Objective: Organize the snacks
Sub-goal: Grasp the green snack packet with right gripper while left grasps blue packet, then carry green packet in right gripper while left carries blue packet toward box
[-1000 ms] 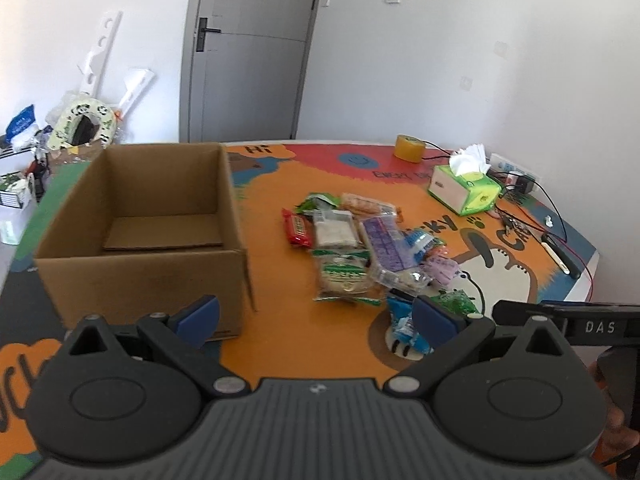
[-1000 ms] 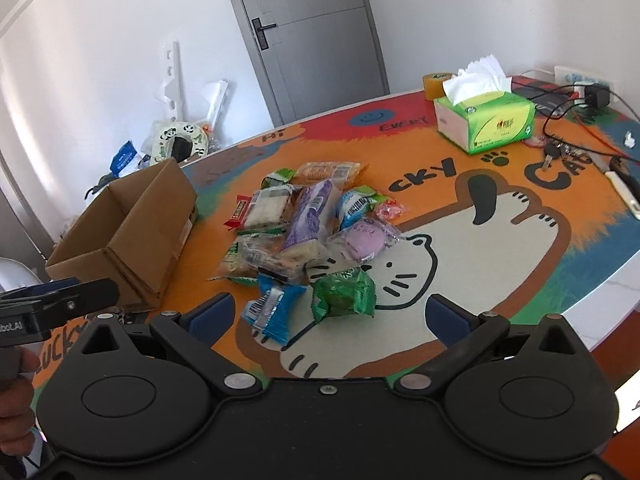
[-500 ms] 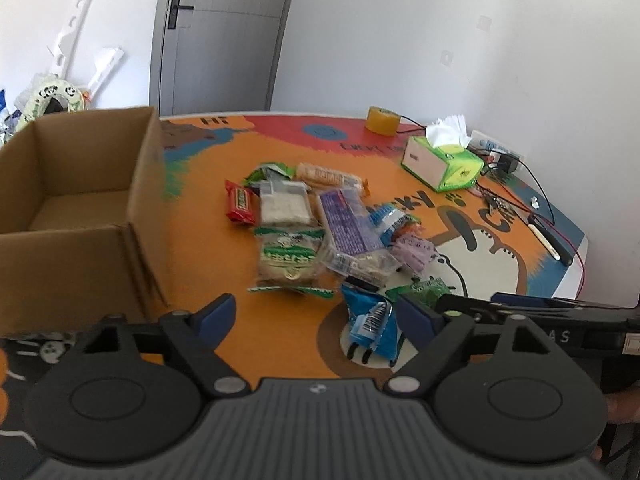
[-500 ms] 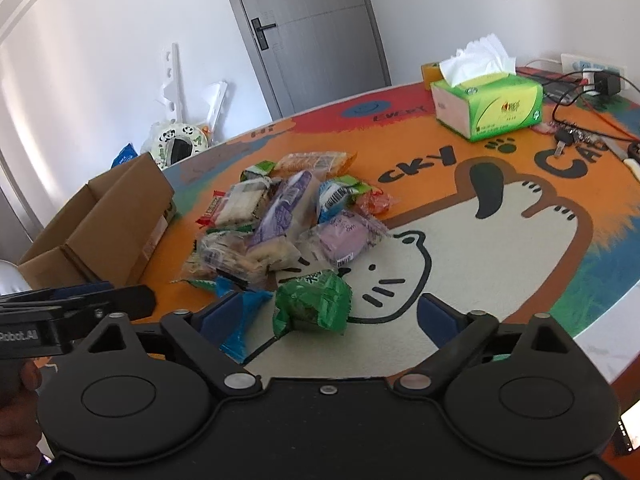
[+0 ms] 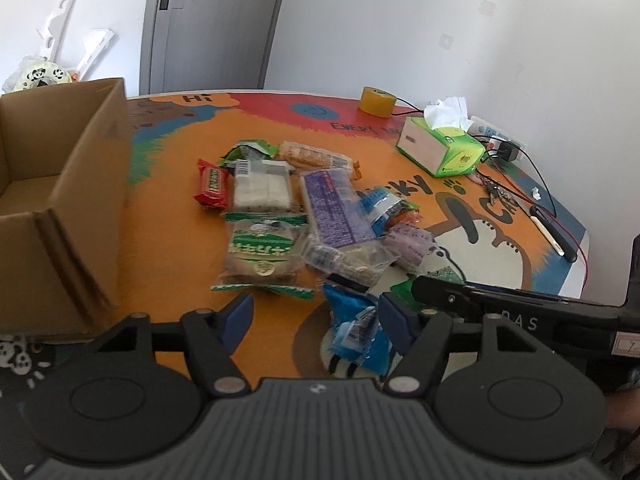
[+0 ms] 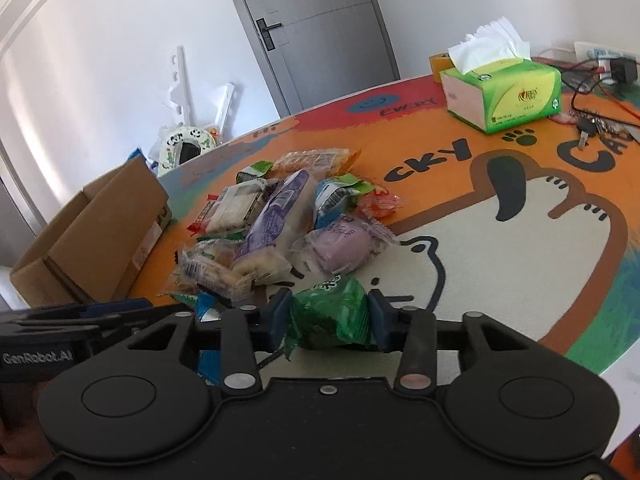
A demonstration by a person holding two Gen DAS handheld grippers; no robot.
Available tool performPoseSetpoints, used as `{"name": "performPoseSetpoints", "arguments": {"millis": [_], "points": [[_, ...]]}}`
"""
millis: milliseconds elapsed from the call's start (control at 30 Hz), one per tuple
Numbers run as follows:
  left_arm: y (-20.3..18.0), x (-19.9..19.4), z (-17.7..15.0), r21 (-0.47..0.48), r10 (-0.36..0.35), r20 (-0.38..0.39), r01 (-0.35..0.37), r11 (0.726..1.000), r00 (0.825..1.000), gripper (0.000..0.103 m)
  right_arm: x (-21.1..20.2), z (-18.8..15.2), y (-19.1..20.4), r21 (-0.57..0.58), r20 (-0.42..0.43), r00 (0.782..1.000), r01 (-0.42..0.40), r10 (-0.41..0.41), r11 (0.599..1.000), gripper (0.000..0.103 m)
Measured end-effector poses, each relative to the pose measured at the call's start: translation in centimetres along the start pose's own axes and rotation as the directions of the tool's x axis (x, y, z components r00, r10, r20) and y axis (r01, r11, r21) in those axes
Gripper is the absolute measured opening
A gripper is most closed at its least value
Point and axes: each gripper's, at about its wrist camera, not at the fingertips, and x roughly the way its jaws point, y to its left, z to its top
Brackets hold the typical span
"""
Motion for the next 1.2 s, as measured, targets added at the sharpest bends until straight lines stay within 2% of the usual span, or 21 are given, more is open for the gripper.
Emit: {"name": "performPoseSetpoints", "arguments": {"millis": [367, 500, 633, 700, 900, 1200], "points": [[-2.2, 2.6, -0.7, 0.029, -0.033, -0.038, 0.034, 0.999, 0.999, 0.056, -1.8, -0.6, -1.9, 0.022, 0.021, 0.999, 0.028, -0.028, 0.999, 0.039], [-2.6, 2.7, -0.8, 0.048, -0.03, -0.024, 0.031, 0.998, 0.999, 0.054, -2.0, -0.8, -1.9, 0.02, 0.025, 0.999, 0.03, -0.03, 0.999, 0.039], [-2.6, 2.5, -1.1, 0.068, -0.014, -0.018, 0.015, 0.998, 1.0, 0.038, -1.8, -0.8, -1.5, 0.018, 0.023, 0.999, 0.031, -0.031, 0.999, 0.039], [-2.3, 2.2, -1.4, 0.072, -0.016, -0.013, 0.016, 0.997, 1.0, 0.034, -1.8, -0.8, -1.1, 0.016, 0.022, 0.999, 0.031, -0.031, 0.999, 0.039], [-1.7, 1.1, -1.7, 0.06, -0.019, 0.001, 0.019, 0.998, 1.0, 0.03, -2.1, -1.1, -0.1, 0.01, 0.038, 0.999, 0.02, -0.02, 1.0, 0.039], [-0.6, -2.2, -1.0, 0.044, -0.002, 0.089, -0.002, 0.999, 0.996, 0.029, -3.3, -0.7, 1.6, -0.008, 0.09, 0.996, -0.005, 0.006, 1.0, 0.038]]}}
